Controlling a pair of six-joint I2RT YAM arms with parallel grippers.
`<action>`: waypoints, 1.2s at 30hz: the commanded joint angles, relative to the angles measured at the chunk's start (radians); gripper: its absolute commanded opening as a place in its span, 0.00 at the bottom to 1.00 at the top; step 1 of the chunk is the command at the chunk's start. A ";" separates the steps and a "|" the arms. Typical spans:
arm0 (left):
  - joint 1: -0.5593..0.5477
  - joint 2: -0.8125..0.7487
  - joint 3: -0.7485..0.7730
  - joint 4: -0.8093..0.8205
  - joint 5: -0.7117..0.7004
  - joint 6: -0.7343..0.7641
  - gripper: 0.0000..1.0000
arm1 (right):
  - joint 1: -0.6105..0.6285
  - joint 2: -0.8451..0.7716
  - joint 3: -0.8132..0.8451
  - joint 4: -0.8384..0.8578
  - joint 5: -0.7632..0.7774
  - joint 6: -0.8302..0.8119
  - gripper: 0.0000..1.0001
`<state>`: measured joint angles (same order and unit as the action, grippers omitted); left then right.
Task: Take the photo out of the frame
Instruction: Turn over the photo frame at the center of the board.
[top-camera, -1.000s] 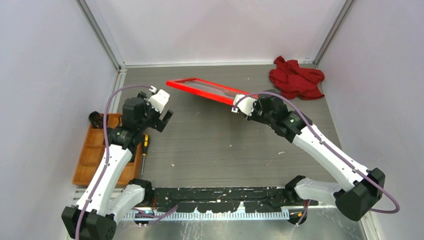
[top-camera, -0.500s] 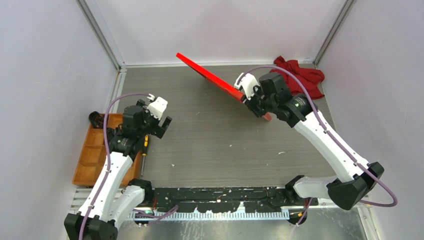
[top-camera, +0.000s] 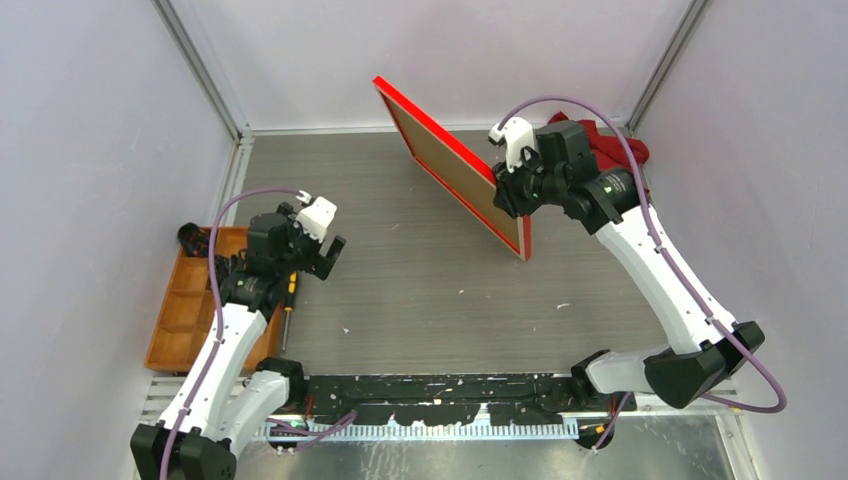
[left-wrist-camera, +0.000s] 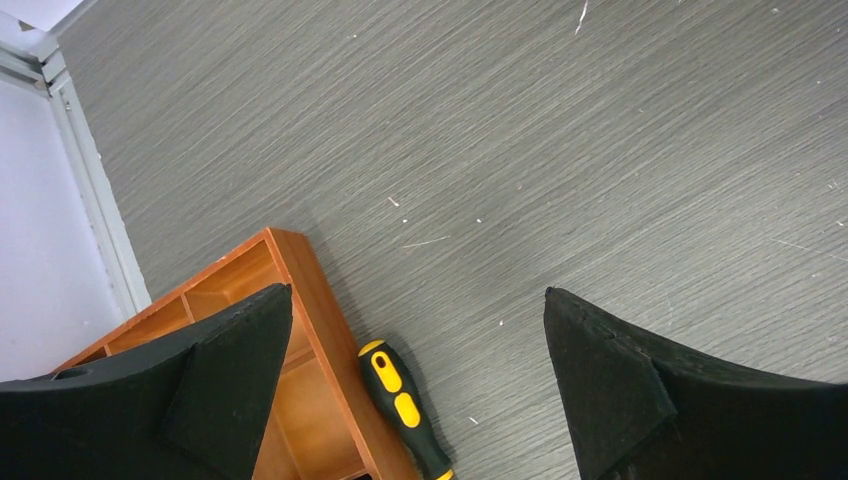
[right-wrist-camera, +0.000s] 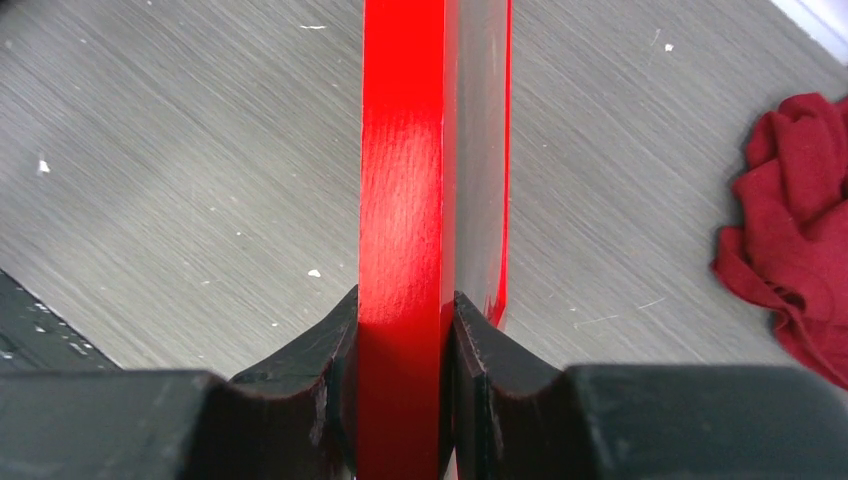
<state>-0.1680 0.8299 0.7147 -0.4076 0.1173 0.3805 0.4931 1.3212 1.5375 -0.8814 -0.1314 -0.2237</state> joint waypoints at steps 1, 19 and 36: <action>0.008 0.002 -0.004 0.046 0.026 -0.014 0.97 | -0.015 -0.025 0.077 0.044 -0.159 0.139 0.01; 0.012 0.009 -0.016 0.067 0.034 -0.018 0.97 | -0.218 -0.080 -0.059 0.224 -0.224 0.397 0.01; 0.012 0.227 0.098 0.144 0.253 -0.100 0.96 | -0.332 -0.249 -0.375 0.484 -0.339 0.532 0.03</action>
<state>-0.1616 1.0084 0.7231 -0.3534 0.2687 0.3378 0.1616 1.1191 1.1862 -0.5171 -0.3737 0.2756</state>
